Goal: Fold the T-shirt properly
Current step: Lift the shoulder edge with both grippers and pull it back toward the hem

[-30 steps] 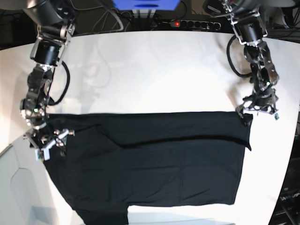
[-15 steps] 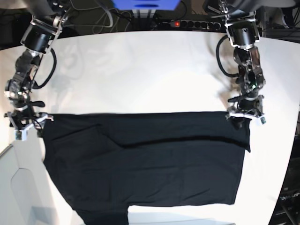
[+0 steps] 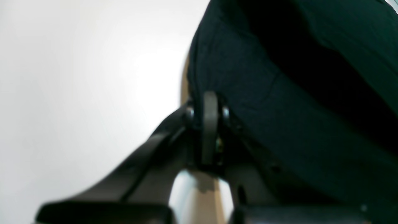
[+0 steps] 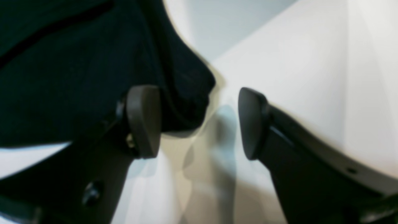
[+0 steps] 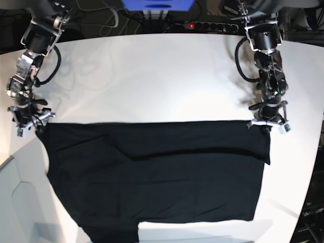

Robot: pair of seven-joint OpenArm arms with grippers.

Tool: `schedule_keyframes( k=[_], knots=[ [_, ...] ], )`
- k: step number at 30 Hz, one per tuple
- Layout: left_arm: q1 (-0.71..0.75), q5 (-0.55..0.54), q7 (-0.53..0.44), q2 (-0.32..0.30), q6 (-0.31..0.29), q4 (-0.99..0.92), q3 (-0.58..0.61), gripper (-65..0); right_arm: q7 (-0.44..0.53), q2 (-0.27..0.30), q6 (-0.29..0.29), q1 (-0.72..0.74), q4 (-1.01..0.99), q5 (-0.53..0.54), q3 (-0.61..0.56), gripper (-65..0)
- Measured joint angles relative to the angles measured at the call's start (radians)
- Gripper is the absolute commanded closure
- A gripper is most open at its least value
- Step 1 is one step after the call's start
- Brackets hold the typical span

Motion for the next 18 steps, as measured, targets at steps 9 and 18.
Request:
schedule_keyframes(
  k=[9, 18],
  knots=[
    [0.019, -0.001, -0.007, -0.014, -0.002, 0.006, 0.008, -0.1, 0.024, 0.002, 0.001, 0.011, -0.037, 0.023, -0.007, -9.4],
    [0.119, -0.006, 0.083, -0.053, 0.001, 0.141, 0.005, -0.1, -0.042, 0.009, 0.013, -0.074, 0.113, -0.008, -0.005, 0.0]
  ],
)
